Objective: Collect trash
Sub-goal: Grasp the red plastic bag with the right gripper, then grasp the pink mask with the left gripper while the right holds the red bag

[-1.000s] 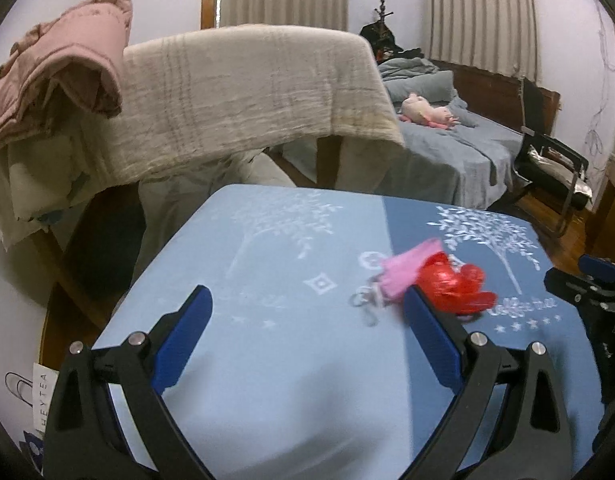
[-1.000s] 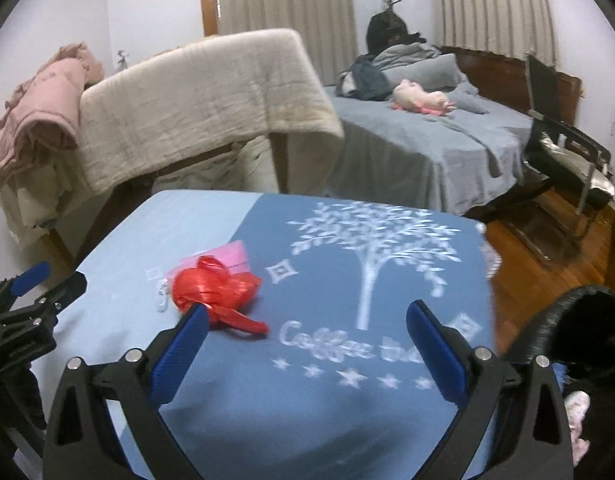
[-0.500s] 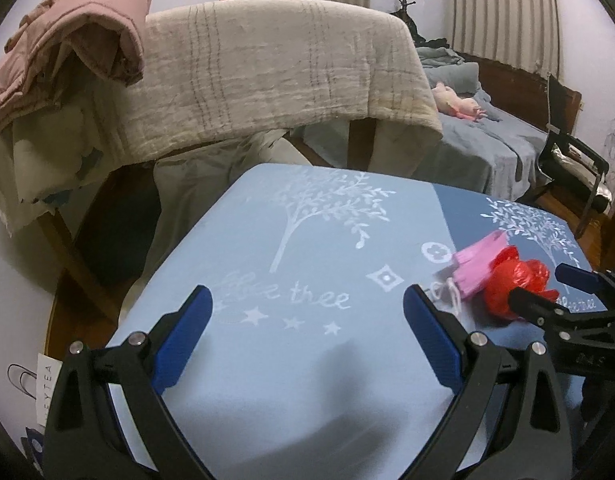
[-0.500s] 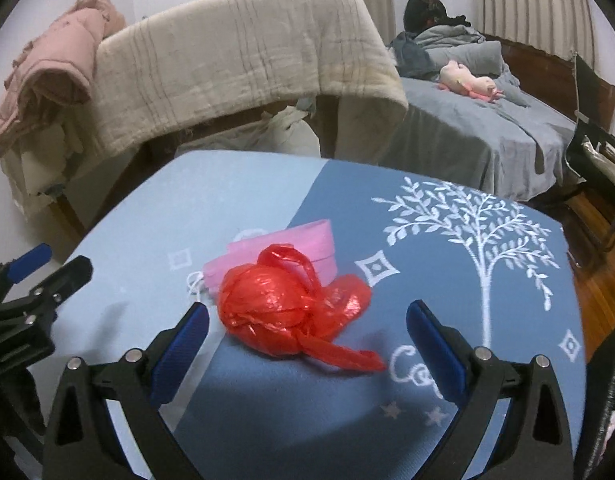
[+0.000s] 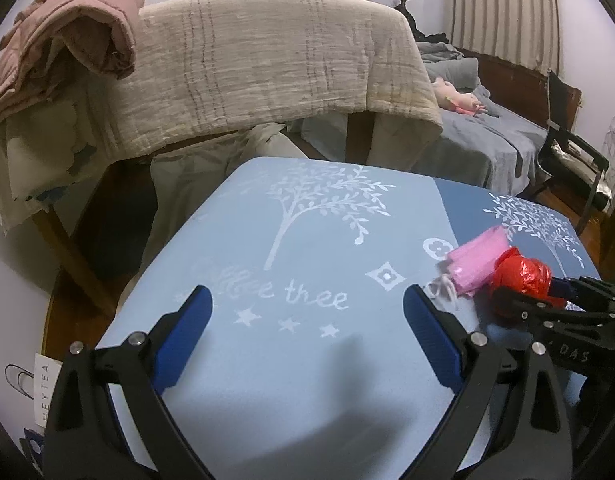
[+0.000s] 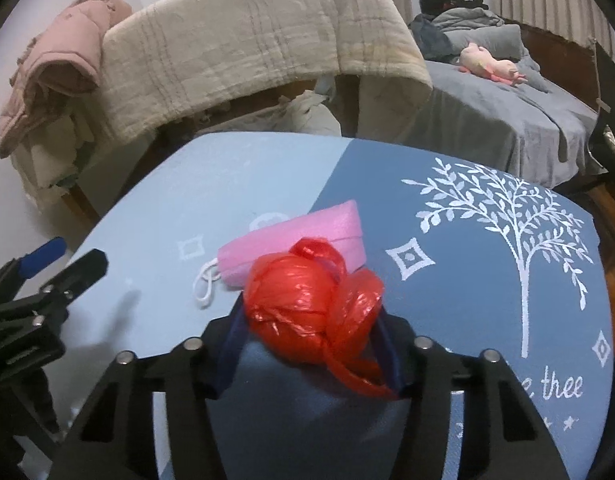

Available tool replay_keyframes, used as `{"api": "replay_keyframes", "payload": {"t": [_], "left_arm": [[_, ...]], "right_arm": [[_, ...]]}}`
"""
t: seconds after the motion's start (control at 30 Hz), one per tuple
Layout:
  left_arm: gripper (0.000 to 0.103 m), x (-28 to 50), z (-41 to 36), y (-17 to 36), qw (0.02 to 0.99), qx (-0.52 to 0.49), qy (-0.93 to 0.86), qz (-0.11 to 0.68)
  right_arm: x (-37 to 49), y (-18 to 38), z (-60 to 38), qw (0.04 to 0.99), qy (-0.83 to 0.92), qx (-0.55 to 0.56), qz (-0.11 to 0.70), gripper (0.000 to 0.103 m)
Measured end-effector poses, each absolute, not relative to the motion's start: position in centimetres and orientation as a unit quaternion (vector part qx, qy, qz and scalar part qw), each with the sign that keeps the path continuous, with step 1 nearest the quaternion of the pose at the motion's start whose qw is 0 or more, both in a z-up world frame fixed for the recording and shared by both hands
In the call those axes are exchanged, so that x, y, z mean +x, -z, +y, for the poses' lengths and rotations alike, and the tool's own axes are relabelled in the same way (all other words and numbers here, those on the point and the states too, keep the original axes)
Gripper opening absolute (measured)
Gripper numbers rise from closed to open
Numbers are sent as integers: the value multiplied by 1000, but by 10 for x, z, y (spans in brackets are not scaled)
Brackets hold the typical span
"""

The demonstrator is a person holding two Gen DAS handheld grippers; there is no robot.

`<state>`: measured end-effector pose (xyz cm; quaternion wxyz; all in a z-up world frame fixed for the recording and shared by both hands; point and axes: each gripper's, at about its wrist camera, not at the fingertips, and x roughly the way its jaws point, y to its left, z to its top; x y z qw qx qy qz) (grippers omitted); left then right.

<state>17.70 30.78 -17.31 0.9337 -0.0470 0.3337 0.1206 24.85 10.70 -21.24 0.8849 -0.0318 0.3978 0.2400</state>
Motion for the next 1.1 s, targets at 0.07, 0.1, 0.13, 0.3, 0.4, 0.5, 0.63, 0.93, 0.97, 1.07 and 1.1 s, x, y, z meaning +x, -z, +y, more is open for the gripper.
{"api": "replay_keyframes", "payload": {"t": [0.07, 0.1, 0.13, 0.3, 0.4, 0.5, 0.63, 0.93, 0.97, 1.07, 1.1], "left_arm": [[94, 179, 304, 173, 934, -46, -117, 333], [94, 181, 301, 172, 935, -46, -114, 333], [94, 182, 299, 172, 935, -45, -112, 333], [94, 194, 281, 171, 938, -40, -92, 333], [94, 204, 268, 171, 938, -39, -75, 335], [94, 214, 257, 173, 938, -40, -63, 337], [94, 232, 242, 179, 936, -47, -47, 346], [93, 268, 221, 189, 928, -48, -9, 370], [93, 271, 218, 191, 926, -47, -5, 374], [91, 280, 213, 198, 920, -47, 1, 389], [87, 282, 212, 198, 919, -48, 3, 392]], "right_arm": [[248, 210, 104, 885, -246, -26, 395, 51], [246, 208, 101, 885, -248, -25, 393, 50], [245, 206, 99, 886, -248, -25, 391, 50], [241, 196, 77, 894, -240, -26, 378, 50], [245, 191, 59, 900, -224, -24, 374, 50], [253, 188, 43, 905, -204, -22, 371, 50], [264, 188, 23, 910, -183, -19, 372, 50], [272, 196, 3, 911, -167, -13, 377, 50], [273, 197, 3, 911, -167, -13, 378, 50], [272, 199, 2, 910, -169, -13, 379, 50], [272, 199, 1, 910, -169, -14, 378, 50]]}}
